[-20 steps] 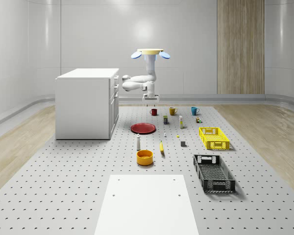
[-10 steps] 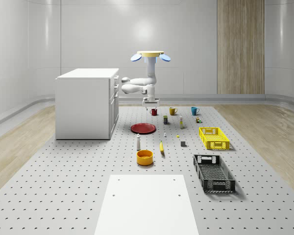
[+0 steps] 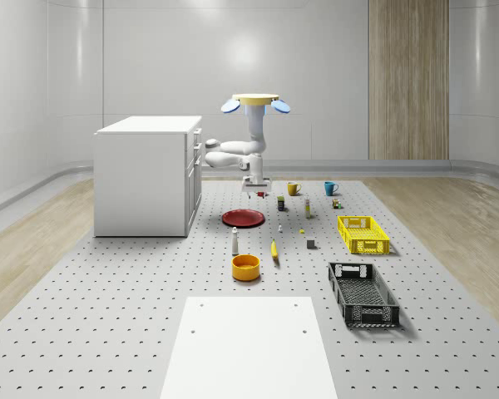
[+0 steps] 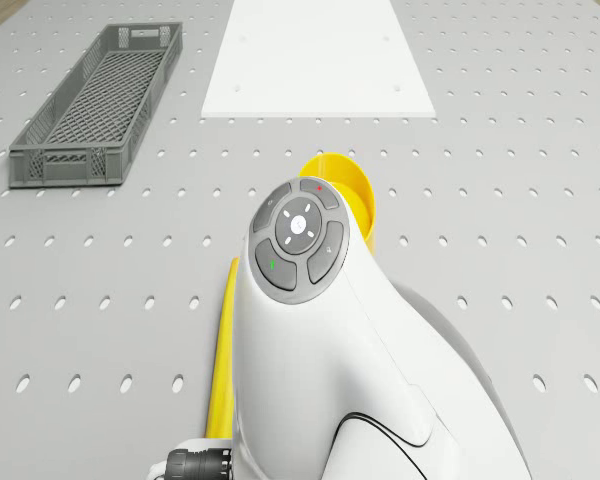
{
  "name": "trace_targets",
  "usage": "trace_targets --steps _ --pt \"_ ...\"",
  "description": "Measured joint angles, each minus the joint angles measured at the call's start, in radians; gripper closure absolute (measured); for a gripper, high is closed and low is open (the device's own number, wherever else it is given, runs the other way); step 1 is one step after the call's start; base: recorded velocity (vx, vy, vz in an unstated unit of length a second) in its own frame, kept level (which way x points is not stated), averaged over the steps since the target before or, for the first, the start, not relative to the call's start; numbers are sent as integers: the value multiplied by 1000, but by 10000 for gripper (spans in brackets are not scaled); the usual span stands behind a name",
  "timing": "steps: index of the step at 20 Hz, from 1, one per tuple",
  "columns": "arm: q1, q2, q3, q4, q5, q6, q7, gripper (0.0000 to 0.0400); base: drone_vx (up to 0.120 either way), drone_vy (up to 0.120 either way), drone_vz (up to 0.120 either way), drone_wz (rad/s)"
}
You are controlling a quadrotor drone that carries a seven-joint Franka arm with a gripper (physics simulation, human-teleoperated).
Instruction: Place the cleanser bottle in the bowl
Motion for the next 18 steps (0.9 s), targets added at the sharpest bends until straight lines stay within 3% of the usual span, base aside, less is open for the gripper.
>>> trace_targets --steps 6,9,12,18 --pt "-3 -11 2 0 5 10 2 0 120 0 -13 0" --pt "-4 -16 3 1 7 15 3 0 120 -107 0 0" --pt "-5 -22 3 1 9 20 4 0 120 0 0 0" --pt "-7 -31 5 1 13 29 6 0 120 0 -107 0"
